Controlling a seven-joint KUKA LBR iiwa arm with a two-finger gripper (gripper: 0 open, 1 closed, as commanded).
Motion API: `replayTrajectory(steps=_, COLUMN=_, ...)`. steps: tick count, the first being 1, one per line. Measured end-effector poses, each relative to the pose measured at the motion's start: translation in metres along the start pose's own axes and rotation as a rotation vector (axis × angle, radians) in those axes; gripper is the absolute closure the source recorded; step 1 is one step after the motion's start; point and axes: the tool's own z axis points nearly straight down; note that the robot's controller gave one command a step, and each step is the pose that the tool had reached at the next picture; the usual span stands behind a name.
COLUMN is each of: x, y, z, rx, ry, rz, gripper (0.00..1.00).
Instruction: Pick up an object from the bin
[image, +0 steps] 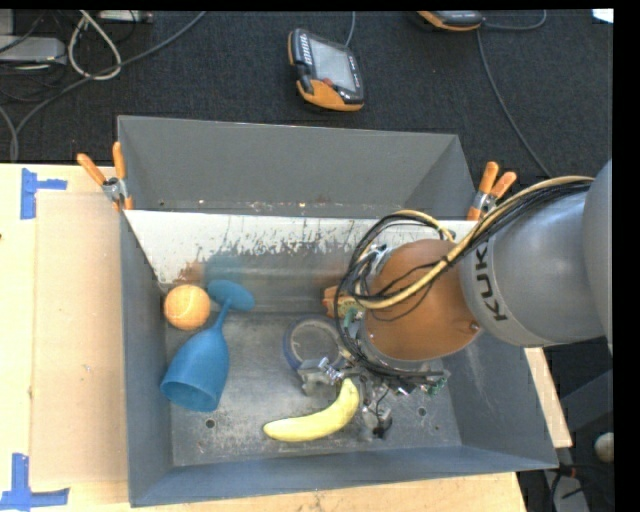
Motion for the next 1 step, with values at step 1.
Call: replayTrajectory(steps=1, x=-0.0114, y=0.0337, z=0.0001, rx=-0.003, ry=0.001, rz=-0.131, gripper=1.00)
